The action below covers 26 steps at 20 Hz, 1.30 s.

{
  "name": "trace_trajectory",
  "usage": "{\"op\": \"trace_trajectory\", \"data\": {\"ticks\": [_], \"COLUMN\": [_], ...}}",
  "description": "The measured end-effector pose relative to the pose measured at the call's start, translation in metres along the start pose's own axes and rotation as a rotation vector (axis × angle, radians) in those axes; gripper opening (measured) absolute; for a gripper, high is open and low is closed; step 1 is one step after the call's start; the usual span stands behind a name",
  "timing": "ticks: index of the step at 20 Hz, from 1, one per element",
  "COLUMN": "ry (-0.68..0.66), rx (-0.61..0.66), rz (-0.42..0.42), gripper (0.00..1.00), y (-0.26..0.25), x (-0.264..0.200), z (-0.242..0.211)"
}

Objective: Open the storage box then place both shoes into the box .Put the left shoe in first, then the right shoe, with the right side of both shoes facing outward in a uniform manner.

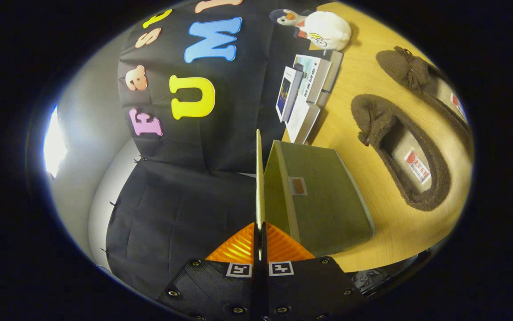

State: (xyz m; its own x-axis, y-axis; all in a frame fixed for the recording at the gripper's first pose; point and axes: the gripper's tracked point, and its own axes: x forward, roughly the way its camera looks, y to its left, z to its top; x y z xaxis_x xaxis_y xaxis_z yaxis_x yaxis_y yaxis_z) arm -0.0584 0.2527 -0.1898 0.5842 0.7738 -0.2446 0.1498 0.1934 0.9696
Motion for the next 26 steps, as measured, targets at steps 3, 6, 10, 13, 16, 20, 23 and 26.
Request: {"op": "trace_trajectory", "data": {"ticks": [3,6,10,13,16,20,23,26], "ry": [0.004,0.015,0.035,0.041,0.049,0.062,0.064,0.076], "rx": [-0.04,-0.089,-0.156,-0.222,-0.282,-0.341,-0.376,-0.392], "rz": [0.014,0.031,0.05,0.056,0.057,0.051,0.038,0.015], "gripper": [0.0,0.0,0.0,0.0,0.0,0.0,0.0,0.0], "y": [0.024,0.049,0.083,0.108,0.129,0.145,0.151,0.151], "x": [0.004,0.012,0.025,0.038,0.053,0.073,0.087,0.099], "z": [0.001,0.0,-0.01,-0.021,-0.037,-0.06,-0.074,-0.086]}}
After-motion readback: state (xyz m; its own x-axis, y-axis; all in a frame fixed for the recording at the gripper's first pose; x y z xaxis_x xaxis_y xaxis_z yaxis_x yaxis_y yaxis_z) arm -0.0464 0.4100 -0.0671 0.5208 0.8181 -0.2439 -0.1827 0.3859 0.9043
